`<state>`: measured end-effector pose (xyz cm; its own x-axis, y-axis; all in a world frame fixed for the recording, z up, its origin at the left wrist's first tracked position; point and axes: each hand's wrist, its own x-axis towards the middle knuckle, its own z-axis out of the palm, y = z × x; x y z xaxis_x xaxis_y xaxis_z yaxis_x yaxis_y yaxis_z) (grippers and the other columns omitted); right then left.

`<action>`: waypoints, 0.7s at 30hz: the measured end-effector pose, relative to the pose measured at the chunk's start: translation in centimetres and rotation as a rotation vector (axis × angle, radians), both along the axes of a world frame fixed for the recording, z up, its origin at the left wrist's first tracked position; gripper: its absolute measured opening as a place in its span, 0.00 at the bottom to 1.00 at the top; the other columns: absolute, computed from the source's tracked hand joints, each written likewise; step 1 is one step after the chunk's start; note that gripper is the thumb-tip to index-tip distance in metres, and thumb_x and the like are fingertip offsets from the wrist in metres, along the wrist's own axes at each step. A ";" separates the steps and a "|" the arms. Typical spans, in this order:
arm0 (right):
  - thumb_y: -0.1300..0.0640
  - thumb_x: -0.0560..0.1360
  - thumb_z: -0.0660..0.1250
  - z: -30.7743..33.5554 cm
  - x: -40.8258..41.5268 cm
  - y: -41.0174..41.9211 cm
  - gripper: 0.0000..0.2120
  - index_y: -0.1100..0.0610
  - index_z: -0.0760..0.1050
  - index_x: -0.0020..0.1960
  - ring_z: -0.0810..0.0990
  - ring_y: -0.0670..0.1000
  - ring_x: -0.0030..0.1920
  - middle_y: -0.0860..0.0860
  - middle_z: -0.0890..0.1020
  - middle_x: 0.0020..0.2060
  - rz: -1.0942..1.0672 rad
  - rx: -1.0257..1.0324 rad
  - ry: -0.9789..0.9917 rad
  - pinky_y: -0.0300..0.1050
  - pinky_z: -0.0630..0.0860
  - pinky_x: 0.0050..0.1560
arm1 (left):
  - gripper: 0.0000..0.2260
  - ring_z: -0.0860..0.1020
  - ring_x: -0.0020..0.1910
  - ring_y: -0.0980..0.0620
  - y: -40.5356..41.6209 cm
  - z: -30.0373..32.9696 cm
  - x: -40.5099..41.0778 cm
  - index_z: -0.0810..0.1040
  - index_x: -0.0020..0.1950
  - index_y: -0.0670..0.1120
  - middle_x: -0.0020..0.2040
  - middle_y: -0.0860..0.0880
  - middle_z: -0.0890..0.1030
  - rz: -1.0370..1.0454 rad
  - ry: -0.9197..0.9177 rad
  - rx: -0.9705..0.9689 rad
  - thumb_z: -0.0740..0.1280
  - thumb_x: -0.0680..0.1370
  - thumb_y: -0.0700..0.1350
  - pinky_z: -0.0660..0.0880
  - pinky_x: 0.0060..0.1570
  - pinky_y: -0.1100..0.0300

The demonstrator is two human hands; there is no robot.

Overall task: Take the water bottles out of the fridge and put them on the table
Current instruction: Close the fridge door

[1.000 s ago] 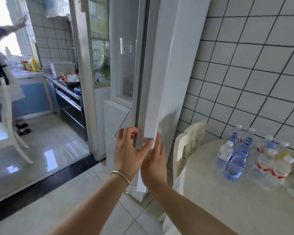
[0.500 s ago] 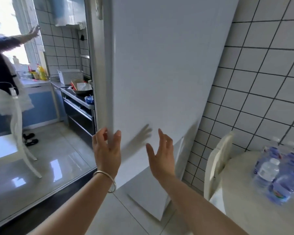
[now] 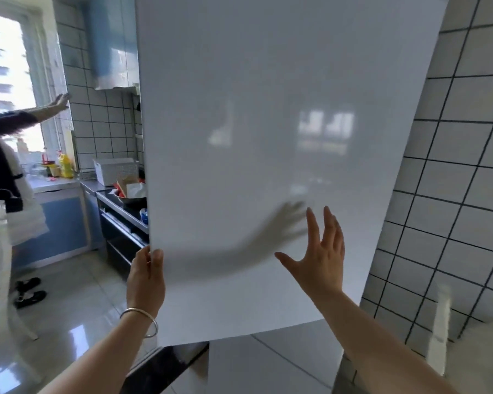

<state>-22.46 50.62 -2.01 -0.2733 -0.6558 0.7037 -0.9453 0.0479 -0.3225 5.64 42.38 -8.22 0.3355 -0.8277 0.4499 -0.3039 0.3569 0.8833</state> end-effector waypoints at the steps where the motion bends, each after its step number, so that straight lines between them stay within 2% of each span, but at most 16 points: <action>1: 0.37 0.65 0.71 -0.1 -0.2 -1.5 0.51 0.46 0.43 0.75 0.47 0.57 0.76 0.54 0.48 0.77 -0.014 0.004 0.030 0.57 0.53 0.74 | 0.21 0.73 0.46 0.45 -1.5 0.1 0.0 0.74 0.57 0.42 0.49 0.42 0.77 -0.012 0.004 0.000 0.54 0.76 0.56 0.66 0.47 0.54; 4: 0.39 0.65 0.73 -0.4 -0.6 -5.5 0.51 0.46 0.45 0.76 0.46 0.55 0.75 0.55 0.49 0.77 -0.043 -0.013 0.072 0.59 0.56 0.73 | 0.15 0.72 0.45 0.46 -5.7 0.5 -0.4 0.74 0.56 0.41 0.48 0.43 0.76 -0.076 0.022 0.012 0.57 0.80 0.52 0.64 0.46 0.56; 7: 0.40 0.65 0.73 -1.0 -0.6 -8.4 0.50 0.48 0.47 0.76 0.48 0.56 0.74 0.57 0.52 0.76 -0.096 -0.028 0.102 0.60 0.59 0.71 | 0.15 0.70 0.40 0.47 -9.7 0.4 -0.7 0.71 0.49 0.44 0.40 0.46 0.74 -0.136 0.051 0.014 0.55 0.76 0.55 0.65 0.40 0.55; 9: 0.40 0.66 0.72 -1.3 -0.6 -9.8 0.48 0.50 0.49 0.76 0.50 0.58 0.74 0.58 0.54 0.75 -0.142 -0.041 0.132 0.62 0.61 0.70 | 0.14 0.70 0.39 0.47 -12.8 0.2 -0.8 0.70 0.46 0.45 0.40 0.44 0.73 -0.169 0.044 0.035 0.55 0.76 0.54 0.66 0.42 0.54; 11: 0.40 0.66 0.72 -1.4 -0.5 -11.3 0.47 0.51 0.52 0.75 0.52 0.60 0.73 0.59 0.56 0.75 -0.194 -0.049 0.159 0.63 0.62 0.70 | 0.09 0.69 0.39 0.47 -15.8 0.2 -1.3 0.69 0.46 0.45 0.40 0.42 0.72 -0.209 0.028 0.058 0.56 0.81 0.49 0.65 0.41 0.54; 14: 0.40 0.66 0.72 -1.7 -0.5 -13.4 0.45 0.52 0.54 0.75 0.52 0.60 0.73 0.60 0.57 0.74 -0.267 -0.074 0.193 0.64 0.61 0.69 | 0.07 0.66 0.35 0.49 -19.6 0.5 -2.5 0.69 0.47 0.43 0.36 0.46 0.68 -0.294 0.018 0.056 0.56 0.82 0.44 0.64 0.36 0.57; 16: 0.41 0.66 0.73 -1.9 -0.5 -14.7 0.45 0.52 0.54 0.75 0.52 0.60 0.73 0.59 0.56 0.74 -0.317 -0.078 0.203 0.64 0.60 0.69 | 0.08 0.65 0.33 0.51 -22.0 0.7 -3.2 0.68 0.45 0.44 0.34 0.49 0.67 -0.358 0.014 0.050 0.57 0.82 0.45 0.64 0.35 0.59; 19: 0.42 0.65 0.74 -1.9 -0.4 -16.4 0.45 0.51 0.55 0.74 0.52 0.59 0.73 0.57 0.55 0.74 -0.389 -0.079 0.184 0.64 0.61 0.69 | 0.11 0.64 0.32 0.52 -25.7 1.1 -4.3 0.66 0.42 0.46 0.33 0.50 0.67 -0.445 0.004 0.030 0.55 0.75 0.53 0.63 0.34 0.58; 21: 0.43 0.66 0.74 -2.2 -0.3 -17.3 0.45 0.51 0.54 0.74 0.52 0.59 0.73 0.57 0.55 0.74 -0.435 -0.076 0.177 0.64 0.62 0.69 | 0.12 0.63 0.33 0.51 -28.0 0.8 -5.1 0.66 0.42 0.45 0.34 0.49 0.67 -0.510 0.001 0.015 0.54 0.74 0.54 0.63 0.34 0.58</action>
<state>-22.80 33.32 -4.19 -0.3828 -0.4520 0.8057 -0.8836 0.4336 -0.1766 0.54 14.40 -7.40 -0.1125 -0.8927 0.4365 -0.0937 0.4468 0.8897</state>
